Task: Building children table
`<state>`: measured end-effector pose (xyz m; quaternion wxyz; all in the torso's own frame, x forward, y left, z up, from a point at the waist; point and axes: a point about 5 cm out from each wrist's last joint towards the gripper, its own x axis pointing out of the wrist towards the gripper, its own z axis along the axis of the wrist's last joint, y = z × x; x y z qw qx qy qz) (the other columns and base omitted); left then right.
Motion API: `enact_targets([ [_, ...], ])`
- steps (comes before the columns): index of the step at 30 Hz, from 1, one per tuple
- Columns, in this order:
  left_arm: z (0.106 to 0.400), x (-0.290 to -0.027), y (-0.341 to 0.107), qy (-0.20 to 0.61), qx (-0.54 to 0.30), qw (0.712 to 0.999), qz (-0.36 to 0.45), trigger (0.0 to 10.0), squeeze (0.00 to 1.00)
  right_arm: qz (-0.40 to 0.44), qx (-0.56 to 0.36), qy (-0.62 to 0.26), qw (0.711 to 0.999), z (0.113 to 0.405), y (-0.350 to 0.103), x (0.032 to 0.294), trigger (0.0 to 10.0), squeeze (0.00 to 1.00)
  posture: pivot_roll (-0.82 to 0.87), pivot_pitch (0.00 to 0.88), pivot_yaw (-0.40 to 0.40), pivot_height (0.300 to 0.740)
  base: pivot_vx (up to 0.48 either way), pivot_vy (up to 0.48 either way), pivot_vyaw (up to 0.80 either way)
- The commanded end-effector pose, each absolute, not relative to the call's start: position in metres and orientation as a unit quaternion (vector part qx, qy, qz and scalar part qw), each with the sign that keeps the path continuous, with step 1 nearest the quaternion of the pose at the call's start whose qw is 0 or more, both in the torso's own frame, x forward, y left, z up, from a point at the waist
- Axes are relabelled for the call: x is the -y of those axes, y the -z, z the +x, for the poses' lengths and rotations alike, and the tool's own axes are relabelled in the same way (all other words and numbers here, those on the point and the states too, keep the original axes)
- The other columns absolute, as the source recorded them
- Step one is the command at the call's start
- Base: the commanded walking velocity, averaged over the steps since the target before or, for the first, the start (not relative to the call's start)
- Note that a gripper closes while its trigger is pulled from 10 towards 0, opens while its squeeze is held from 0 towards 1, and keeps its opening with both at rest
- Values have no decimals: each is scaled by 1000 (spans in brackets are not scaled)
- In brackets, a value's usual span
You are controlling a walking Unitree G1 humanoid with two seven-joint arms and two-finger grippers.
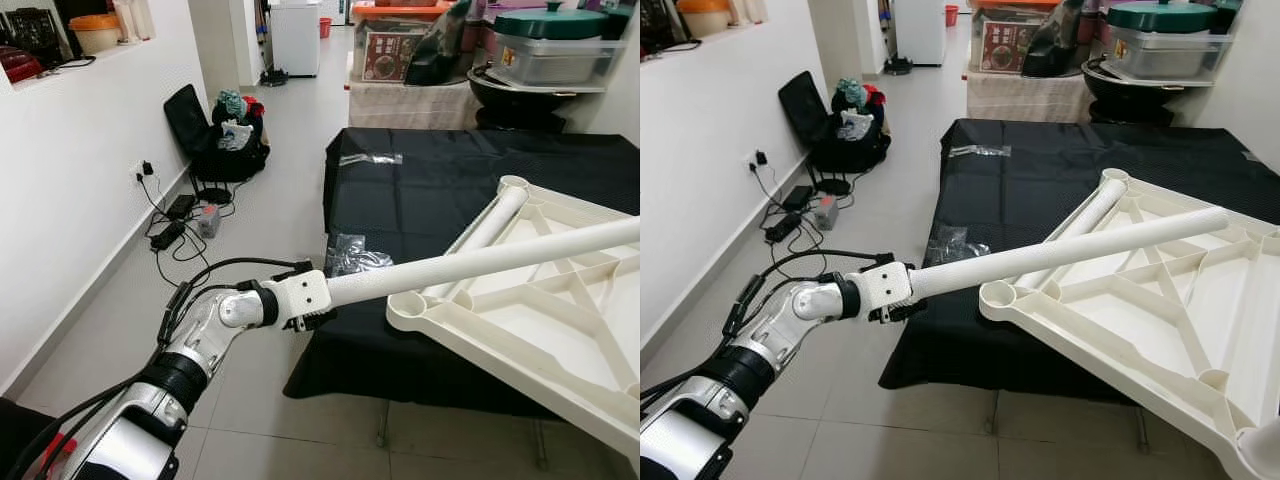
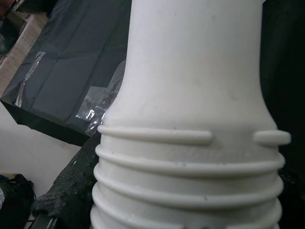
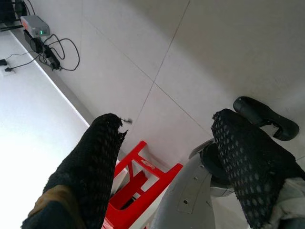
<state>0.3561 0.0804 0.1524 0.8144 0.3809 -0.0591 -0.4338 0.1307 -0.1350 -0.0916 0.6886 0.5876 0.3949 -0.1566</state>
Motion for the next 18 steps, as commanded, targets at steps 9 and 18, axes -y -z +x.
enact_targets([
  [9,335,-89,-129,458,79,787,407,10000,0,569,86,-130,807,339,-220,118,10000,0,49,0,0,740,0,0,0],
  [18,341,-90,-136,444,75,805,385,10000,0,567,84,-132,808,341,-220,117,10000,0,51,0,0,740,0,0,0],
])
